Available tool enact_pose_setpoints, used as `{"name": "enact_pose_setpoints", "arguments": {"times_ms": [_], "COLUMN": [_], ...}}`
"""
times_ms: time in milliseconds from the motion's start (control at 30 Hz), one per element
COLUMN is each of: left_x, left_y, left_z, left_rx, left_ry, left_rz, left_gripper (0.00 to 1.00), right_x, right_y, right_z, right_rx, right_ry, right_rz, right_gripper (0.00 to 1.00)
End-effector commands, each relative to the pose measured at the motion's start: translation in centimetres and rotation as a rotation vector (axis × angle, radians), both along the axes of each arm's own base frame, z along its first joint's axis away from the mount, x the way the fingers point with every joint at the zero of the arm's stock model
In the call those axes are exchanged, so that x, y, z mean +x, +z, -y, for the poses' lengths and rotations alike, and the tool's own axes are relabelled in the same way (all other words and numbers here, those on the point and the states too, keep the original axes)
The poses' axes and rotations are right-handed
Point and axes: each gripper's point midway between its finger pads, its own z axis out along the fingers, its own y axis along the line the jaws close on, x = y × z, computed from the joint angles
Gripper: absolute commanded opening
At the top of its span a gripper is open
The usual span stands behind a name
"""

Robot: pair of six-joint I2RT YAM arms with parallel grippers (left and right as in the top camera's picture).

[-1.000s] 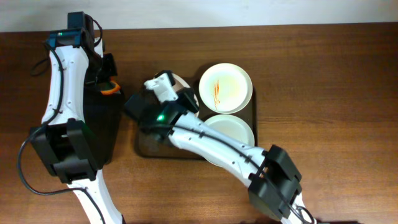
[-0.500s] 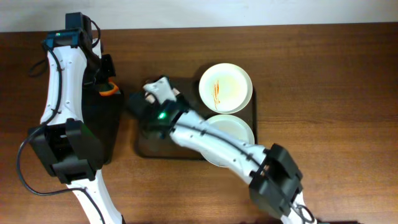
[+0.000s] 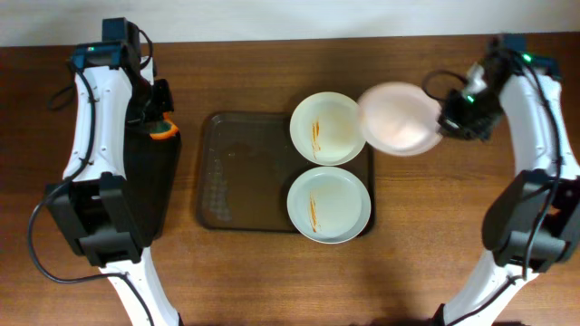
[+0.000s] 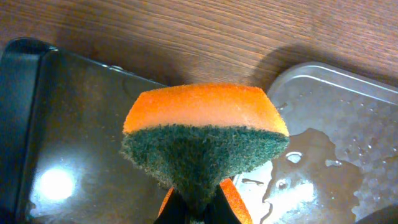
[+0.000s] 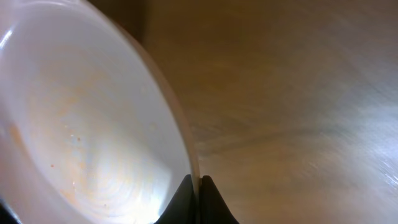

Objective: Clean dirty plates on tray and stack at the side
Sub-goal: 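Lift the scrubbed plate with the right gripper and place it right of the tray, then grasp the rim of the front white plate with the right gripper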

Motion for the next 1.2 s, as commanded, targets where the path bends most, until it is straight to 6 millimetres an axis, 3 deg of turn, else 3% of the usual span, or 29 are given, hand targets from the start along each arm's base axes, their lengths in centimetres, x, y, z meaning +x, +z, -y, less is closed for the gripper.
{"name": "enact_pose_setpoints", "arguments": {"times_ms": [0,67,167,233,267,333,367,433,467,500,567,600,667,767,833,967,1067,1100,1167], "left_x": [-0.1,-0.2,-0.2,-0.1,-0.2,-0.2,-0.2,-0.2,-0.1,-0.1,-0.1,-0.1,-0.1,-0.1,-0.1,-0.1,-0.1,0.0,-0.1], "left_y": [0.1,0.1,0.1,0.1,0.1,0.1,0.1,0.1,0.1,0.1,0.1,0.1,0.1,0.1,0.1,0.1,0.1,0.1,0.1], "left_z": [0.6,0.6,0.6,0.6,0.6,0.6,0.6,0.7,0.8,1.0,1.3,1.4,1.5,1.5,1.5,1.5,1.5,1.5,1.5], "left_rx": [-0.005,-0.005,-0.005,-0.005,-0.005,-0.005,-0.005,-0.005,-0.005,-0.005,-0.005,-0.005,-0.005,-0.005,-0.005,-0.005,-0.004,-0.004,-0.005], "left_ry": [-0.028,-0.028,-0.028,-0.028,-0.028,-0.028,-0.028,-0.030,-0.032,-0.037,-0.042,-0.045,-0.046,-0.046,-0.046,-0.046,-0.046,-0.046,-0.046], "left_rz": [-0.001,-0.002,-0.001,-0.001,-0.002,-0.005,-0.004,-0.002,-0.001,-0.001,-0.002,-0.001,-0.001,0.000,-0.001,0.000,0.000,0.003,0.000], "left_gripper": [0.00,0.00,0.00,0.00,0.00,0.00,0.00,0.00,0.00,0.00,0.00,0.00,0.00,0.00,0.00,0.00,0.00,0.00,0.00], "right_x": [-3.2,-4.9,-6.6,-6.5,-6.2,-5.2,-4.5,-4.2,-4.6,-5.3,-6.6,-7.8,-9.8,-11.4,-12.2,-12.2,-12.6,-13.1,-13.6], "right_y": [-2.9,-5.5,-8.1,-7.8,-7.0,-3.2,-0.2,2.0,2.3,1.5,-0.5,-2.5,-5.0,-8.0,-9.1,-9.3,-9.6,-9.5,-8.9], "right_z": [3.7,6.1,6.9,6.9,6.6,4.6,2.4,-1.0,-3.7,-6.9,-10.1,-12.0,-14.2,-16.1,-16.2,-16.0,-16.0,-16.2,-19.2], "right_rx": [-0.037,-0.105,-0.117,-0.112,-0.095,-0.019,0.015,0.045,0.045,0.048,0.034,0.009,0.007,0.001,-0.013,-0.026,-0.021,-0.009,0.104], "right_ry": [-0.068,-0.115,-0.141,-0.158,-0.154,-0.075,-0.018,0.060,0.129,0.208,0.232,0.236,0.263,0.326,0.336,0.318,0.284,0.257,0.265], "right_rz": [-0.079,-0.130,-0.165,-0.167,-0.161,-0.090,-0.013,0.043,0.032,-0.007,-0.073,-0.119,-0.168,-0.172,-0.182,-0.185,-0.217,-0.244,-0.251], "right_gripper": [0.04,0.04,0.04,0.34,0.44,0.45,0.48,0.53,0.53,0.53,0.53,0.52,0.49,0.45,0.41,0.34,0.04,0.04,0.04]}}
